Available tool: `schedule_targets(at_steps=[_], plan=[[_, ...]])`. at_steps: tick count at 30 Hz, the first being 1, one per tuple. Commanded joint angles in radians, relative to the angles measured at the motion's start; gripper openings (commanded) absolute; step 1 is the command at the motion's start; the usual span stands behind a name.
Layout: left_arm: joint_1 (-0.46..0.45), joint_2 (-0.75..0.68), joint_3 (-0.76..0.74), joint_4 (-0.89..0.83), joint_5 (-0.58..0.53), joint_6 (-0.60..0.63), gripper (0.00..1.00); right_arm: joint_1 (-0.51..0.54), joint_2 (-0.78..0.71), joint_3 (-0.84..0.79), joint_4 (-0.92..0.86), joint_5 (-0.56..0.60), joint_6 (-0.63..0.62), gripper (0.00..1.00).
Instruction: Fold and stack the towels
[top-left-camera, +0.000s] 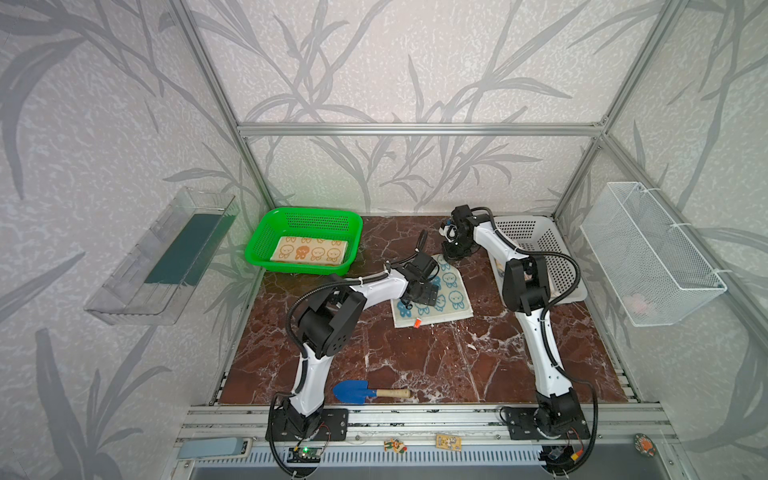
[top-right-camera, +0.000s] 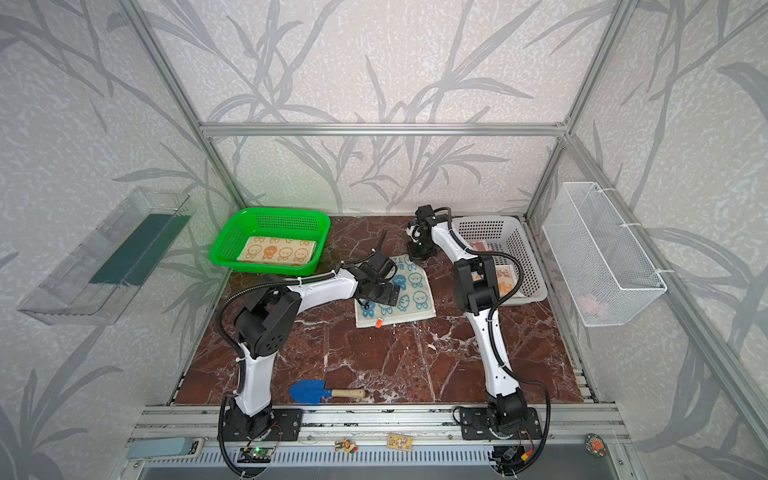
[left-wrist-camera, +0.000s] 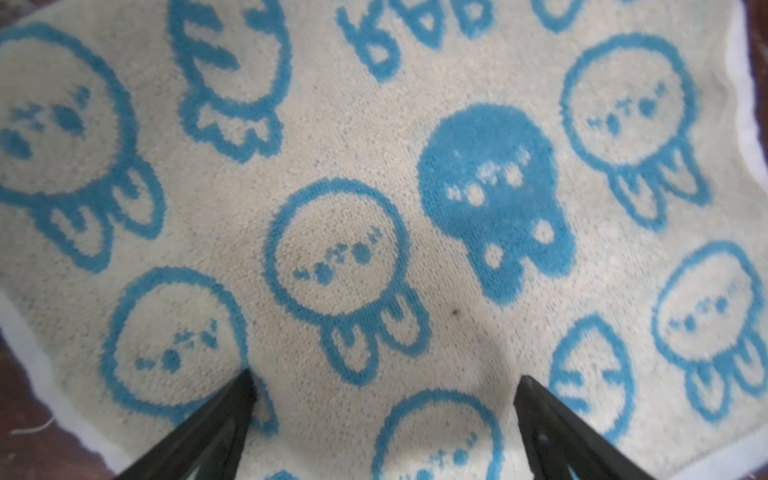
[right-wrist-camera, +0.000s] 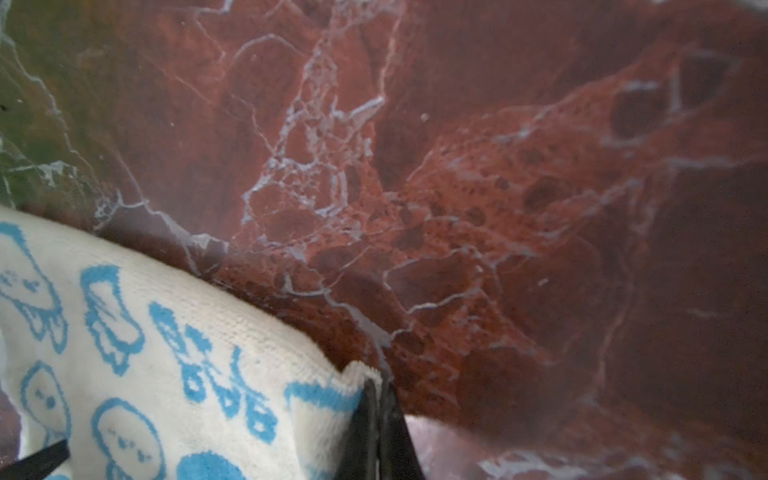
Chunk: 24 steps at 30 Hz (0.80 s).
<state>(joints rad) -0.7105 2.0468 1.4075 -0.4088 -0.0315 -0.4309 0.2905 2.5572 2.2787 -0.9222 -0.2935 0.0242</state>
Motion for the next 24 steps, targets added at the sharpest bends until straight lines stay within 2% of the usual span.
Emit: schedule_targets(at_steps=[1, 6, 10, 13, 18, 24], plan=[[0.002, -0.022, 0.059, -0.110, -0.096, -0.039, 0.99, -0.005, -0.044, -0.024, -0.033, 0.017, -0.021, 0.00], [0.089, -0.087, 0.120, -0.200, -0.156, 0.045, 0.99, -0.007, -0.049, -0.022, -0.030, 0.006, -0.019, 0.00], [0.230, -0.114, 0.100, -0.186, -0.045, 0.026, 0.99, -0.007, -0.049, -0.021, -0.028, 0.004, -0.018, 0.00], [0.300, -0.089, 0.109, -0.173, 0.007, 0.037, 0.97, -0.008, -0.048, -0.023, -0.026, 0.004, -0.020, 0.00], [0.341, 0.017, 0.212, -0.234, 0.069, 0.044, 0.85, -0.008, -0.046, -0.021, -0.022, -0.009, -0.017, 0.00], [0.350, 0.086, 0.265, -0.216, 0.115, 0.027, 0.76, -0.011, -0.047, -0.022, -0.025, -0.010, -0.020, 0.00]])
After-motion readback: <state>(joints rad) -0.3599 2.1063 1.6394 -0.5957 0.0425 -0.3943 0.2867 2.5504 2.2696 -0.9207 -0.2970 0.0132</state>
